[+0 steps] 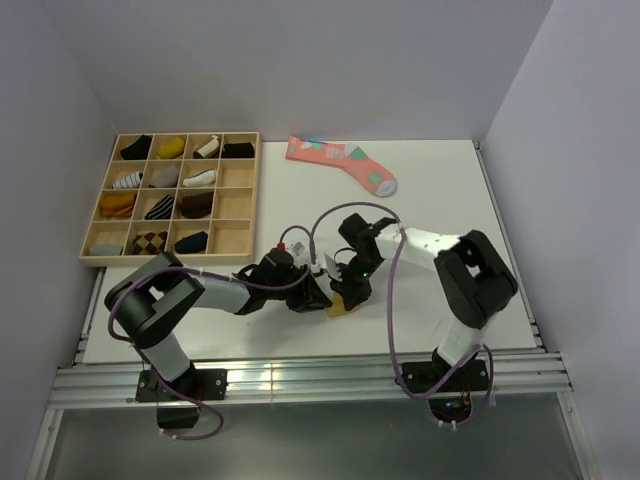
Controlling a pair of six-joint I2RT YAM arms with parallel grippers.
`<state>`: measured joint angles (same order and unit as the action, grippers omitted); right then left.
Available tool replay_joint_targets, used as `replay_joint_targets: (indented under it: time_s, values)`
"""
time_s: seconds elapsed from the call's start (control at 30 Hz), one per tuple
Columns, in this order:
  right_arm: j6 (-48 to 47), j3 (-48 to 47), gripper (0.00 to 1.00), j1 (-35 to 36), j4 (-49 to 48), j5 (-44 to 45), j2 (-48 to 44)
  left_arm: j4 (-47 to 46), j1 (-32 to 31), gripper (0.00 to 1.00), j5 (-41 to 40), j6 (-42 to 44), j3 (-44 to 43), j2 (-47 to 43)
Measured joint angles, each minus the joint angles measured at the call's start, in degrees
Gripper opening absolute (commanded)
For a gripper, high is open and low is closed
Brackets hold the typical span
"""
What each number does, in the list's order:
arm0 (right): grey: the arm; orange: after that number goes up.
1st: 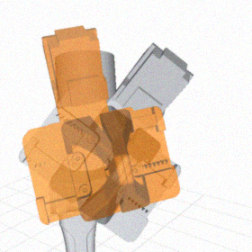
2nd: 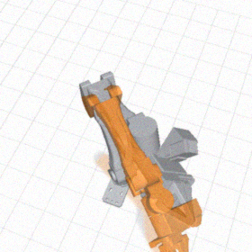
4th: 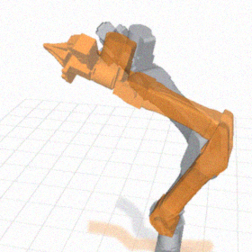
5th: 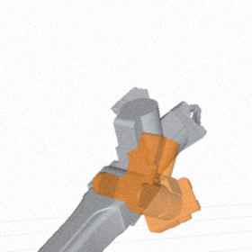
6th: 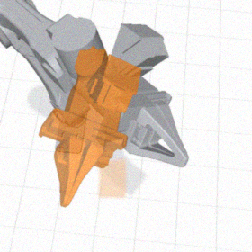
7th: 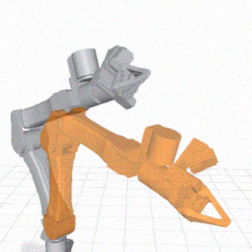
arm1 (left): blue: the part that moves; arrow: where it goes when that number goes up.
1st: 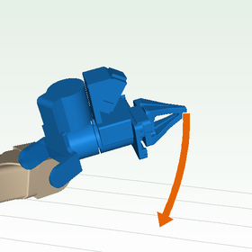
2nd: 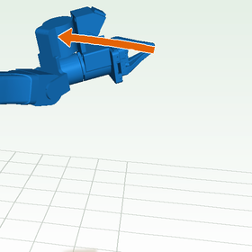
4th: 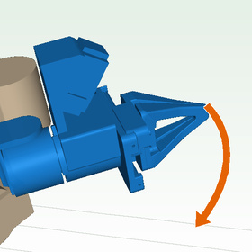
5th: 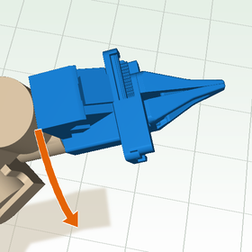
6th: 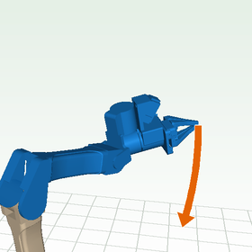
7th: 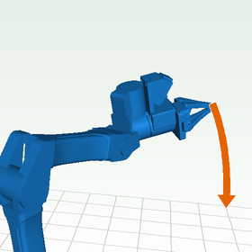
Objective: Roll the socks
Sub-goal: Roll the sock at the center of the board.
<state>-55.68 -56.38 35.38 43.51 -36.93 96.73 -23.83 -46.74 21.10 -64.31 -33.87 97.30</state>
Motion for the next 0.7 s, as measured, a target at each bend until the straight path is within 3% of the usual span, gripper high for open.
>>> replay_joint_targets:
  time_s: [0.33, 0.57, 0.7]
  values:
    - [0.55, -15.1, 0.09, -4.59, 16.72, -6.54, 16.24, 1.68, -4.04, 0.4, -15.06, 3.28, 4.17, -8.83]
    - [2.82, -22.12, 0.09, -5.33, 23.96, -7.43, 23.34, 1.03, -9.6, 0.42, -24.46, 13.22, 4.39, -13.07]
    - [4.44, -24.55, 0.09, -5.73, 26.49, -7.67, 25.86, -1.05, -11.61, 0.43, -25.99, 18.58, 4.39, -13.49]
